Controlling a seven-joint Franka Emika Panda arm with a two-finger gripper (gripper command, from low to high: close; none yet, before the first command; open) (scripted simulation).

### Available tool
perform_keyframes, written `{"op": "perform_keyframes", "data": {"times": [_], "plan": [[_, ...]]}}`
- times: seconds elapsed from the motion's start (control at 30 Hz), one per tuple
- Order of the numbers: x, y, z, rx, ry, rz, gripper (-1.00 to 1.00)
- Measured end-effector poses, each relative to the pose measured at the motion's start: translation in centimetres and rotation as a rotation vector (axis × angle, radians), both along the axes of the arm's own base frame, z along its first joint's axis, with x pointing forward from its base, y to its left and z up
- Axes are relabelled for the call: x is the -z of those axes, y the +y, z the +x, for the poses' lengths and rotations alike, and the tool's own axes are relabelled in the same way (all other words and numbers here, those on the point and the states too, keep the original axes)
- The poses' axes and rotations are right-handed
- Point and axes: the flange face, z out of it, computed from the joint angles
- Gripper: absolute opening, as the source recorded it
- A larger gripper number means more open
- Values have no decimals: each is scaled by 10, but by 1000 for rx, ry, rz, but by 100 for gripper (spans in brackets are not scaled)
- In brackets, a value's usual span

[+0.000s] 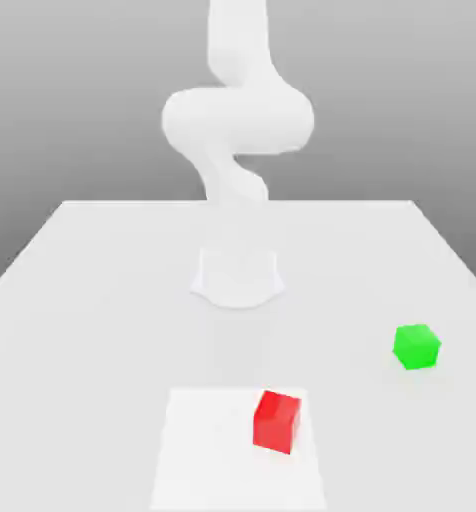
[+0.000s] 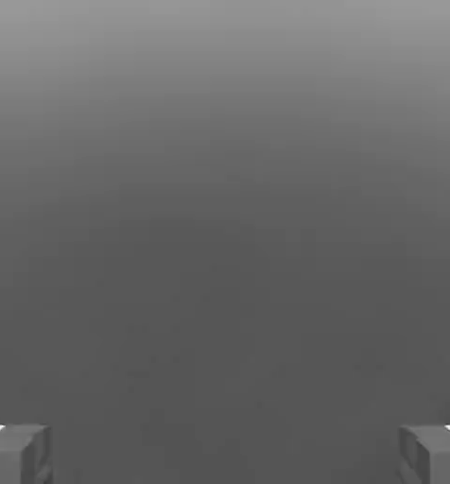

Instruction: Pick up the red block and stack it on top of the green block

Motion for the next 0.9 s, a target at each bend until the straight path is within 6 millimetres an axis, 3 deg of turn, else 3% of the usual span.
{"op": "perform_keyframes", "data": {"times": [0.17, 0.37, 0.53, 0.73, 0.9], "plan": [[102, 12, 48, -211, 155, -127, 0], [227, 28, 70, -478, 326, -252, 0], [329, 40, 61, -716, 460, -336, 0], [439, 49, 21, -1020, 610, -411, 0], [495, 48, 15, -1062, 633, -418, 0]]}}
